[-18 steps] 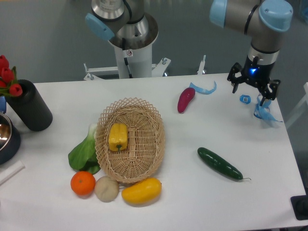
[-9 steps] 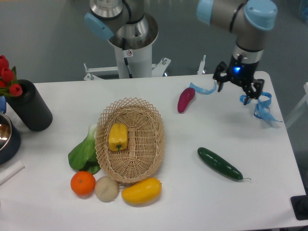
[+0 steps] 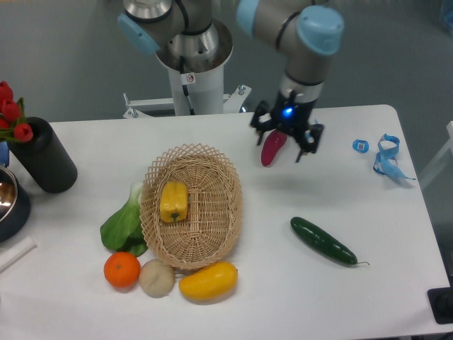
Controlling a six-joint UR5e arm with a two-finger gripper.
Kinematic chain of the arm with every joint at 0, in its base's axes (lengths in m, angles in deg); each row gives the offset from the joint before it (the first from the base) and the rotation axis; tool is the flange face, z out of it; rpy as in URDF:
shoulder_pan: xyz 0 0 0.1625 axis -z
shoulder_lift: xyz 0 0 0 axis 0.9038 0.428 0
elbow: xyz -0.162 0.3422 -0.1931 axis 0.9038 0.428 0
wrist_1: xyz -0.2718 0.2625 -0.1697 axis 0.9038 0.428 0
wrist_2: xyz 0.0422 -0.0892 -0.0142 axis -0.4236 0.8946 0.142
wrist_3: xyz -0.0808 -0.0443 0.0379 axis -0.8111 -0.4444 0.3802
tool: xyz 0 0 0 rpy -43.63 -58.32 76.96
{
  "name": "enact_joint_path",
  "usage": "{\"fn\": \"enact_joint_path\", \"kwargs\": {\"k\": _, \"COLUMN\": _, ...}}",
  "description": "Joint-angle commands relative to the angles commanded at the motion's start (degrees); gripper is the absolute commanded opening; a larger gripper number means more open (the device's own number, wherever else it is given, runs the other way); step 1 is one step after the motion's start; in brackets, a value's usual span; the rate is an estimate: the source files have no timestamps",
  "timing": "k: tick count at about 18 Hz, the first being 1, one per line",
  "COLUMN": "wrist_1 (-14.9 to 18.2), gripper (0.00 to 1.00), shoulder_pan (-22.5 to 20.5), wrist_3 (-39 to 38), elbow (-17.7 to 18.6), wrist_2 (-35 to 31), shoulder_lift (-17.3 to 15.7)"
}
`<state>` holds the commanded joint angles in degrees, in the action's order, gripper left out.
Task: Pick up the yellow pepper from the basket
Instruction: 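Move the open gripper over the basket above the yellow pepper, then lower the gripper onto the yellow pepper and close on it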
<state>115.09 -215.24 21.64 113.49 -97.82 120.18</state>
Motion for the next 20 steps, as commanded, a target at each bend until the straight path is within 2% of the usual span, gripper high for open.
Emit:
{"fn": "enact_joint_path", "kwargs": {"k": 3, "wrist_1": -0.1, "gripper": 1.0, "shoulder_pan": 3.3, "wrist_3": -5.5, "elbow": 0.6, "wrist_2": -0.1, "shoulder_lift": 0.1}}
{"fn": "enact_joint_path", "kwargs": {"k": 6, "wrist_1": 0.0, "gripper": 1.0, "shoulder_pan": 6.6, "wrist_3": -7.3, "elbow": 0.6, "wrist_2": 0.0, "shoulder_lift": 1.3}}
{"fn": "enact_joint_path", "kwargs": {"k": 9, "wrist_1": -0.2, "gripper": 1.0, "shoulder_pan": 10.0, "wrist_3": -13.8, "elbow": 0.4, "wrist_2": 0.2, "shoulder_lift": 3.2}}
{"fn": "enact_joint_path", "kwargs": {"k": 15, "wrist_1": -0.3, "gripper": 1.0, "shoulder_pan": 13.5, "wrist_3": -20.8, "elbow": -0.2, "wrist_2": 0.3, "shoulder_lift": 6.4}}
{"fn": "enact_joint_path", "kwargs": {"k": 20, "wrist_1": -4.6, "gripper": 1.0, "shoulder_pan": 16.5, "wrist_3": -26.9, "elbow": -1.8, "wrist_2": 0.1, "shoulder_lift": 11.0}}
